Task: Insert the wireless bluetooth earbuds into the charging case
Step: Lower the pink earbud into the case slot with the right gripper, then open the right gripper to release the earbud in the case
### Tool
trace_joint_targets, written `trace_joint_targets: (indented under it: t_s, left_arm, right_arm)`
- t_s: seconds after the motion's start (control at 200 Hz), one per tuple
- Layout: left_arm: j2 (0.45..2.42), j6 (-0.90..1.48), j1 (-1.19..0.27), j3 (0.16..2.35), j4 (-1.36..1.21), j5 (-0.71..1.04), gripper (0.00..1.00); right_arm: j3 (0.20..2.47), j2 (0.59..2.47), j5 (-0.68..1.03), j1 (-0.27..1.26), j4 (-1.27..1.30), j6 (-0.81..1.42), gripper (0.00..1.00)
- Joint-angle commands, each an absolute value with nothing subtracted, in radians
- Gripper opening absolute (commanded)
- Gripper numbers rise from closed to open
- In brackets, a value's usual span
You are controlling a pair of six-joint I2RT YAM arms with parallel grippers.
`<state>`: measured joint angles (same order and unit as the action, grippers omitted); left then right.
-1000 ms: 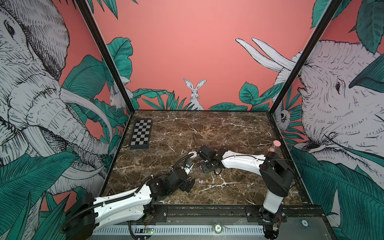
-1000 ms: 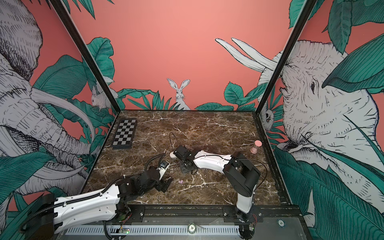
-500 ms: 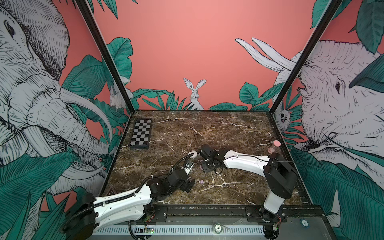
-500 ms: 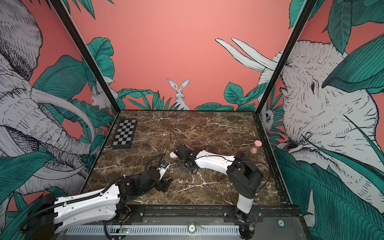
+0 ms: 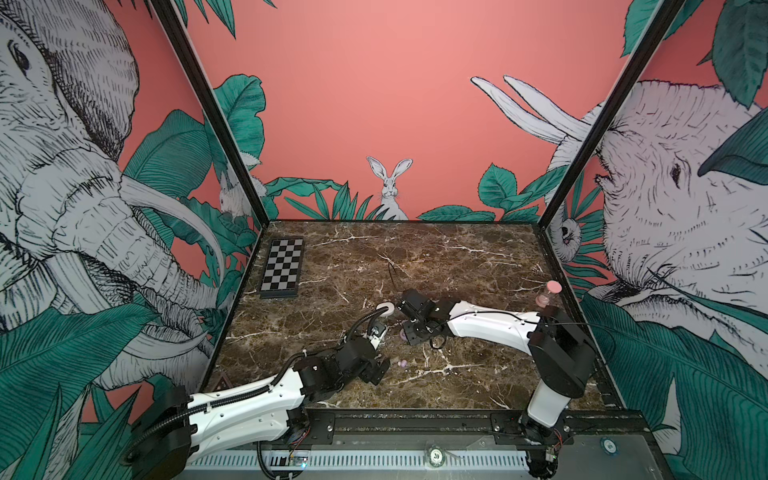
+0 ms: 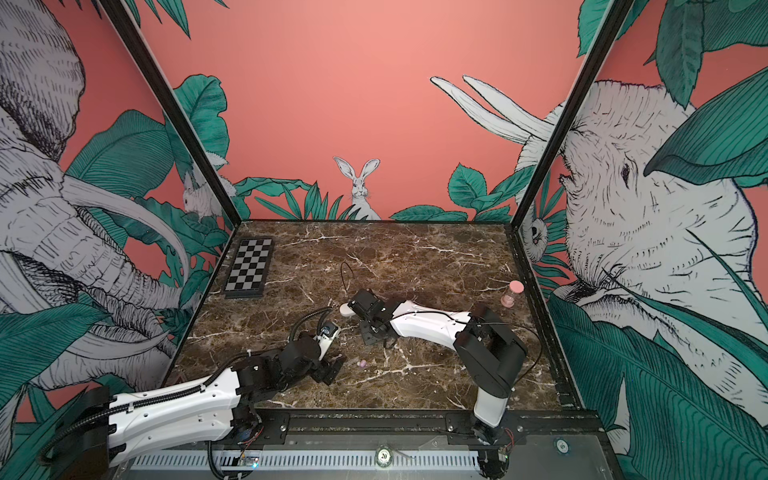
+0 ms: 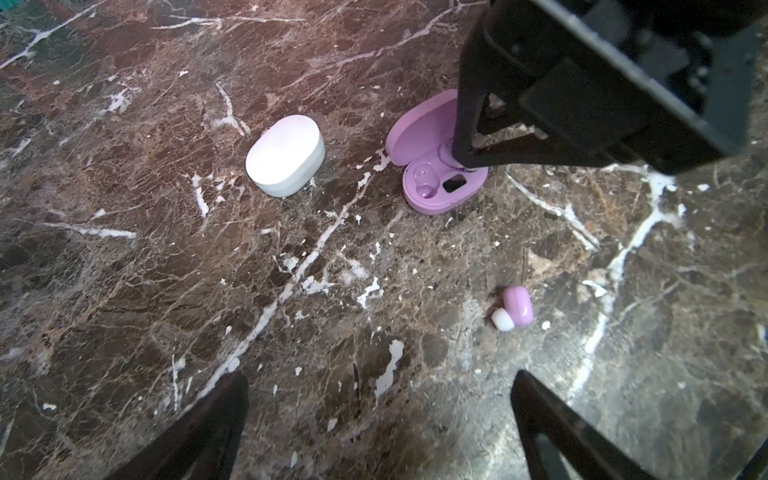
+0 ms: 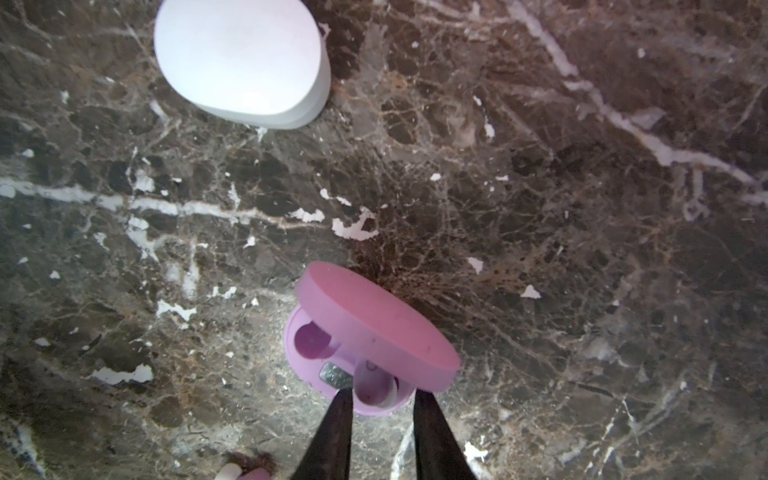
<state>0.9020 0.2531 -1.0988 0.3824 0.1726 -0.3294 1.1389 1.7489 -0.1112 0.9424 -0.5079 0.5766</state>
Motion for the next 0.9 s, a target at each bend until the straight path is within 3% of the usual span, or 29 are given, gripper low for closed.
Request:
trace_joint_targets:
  t_s: [0.0,0.89]
  left_arm:
    - [0.902,0.251,-1.103,0.385,0.156,-0.324,0.99]
    - [0.907,0.25,-1.103,0.383,0.152,-0.322,0.99]
  right_arm:
    - [1.128,1.726,-0.138,0.94,-0.526,0.59,0.26]
    - [1.106,1.72,-0.142,0.931,-0.518,0.597,0.25]
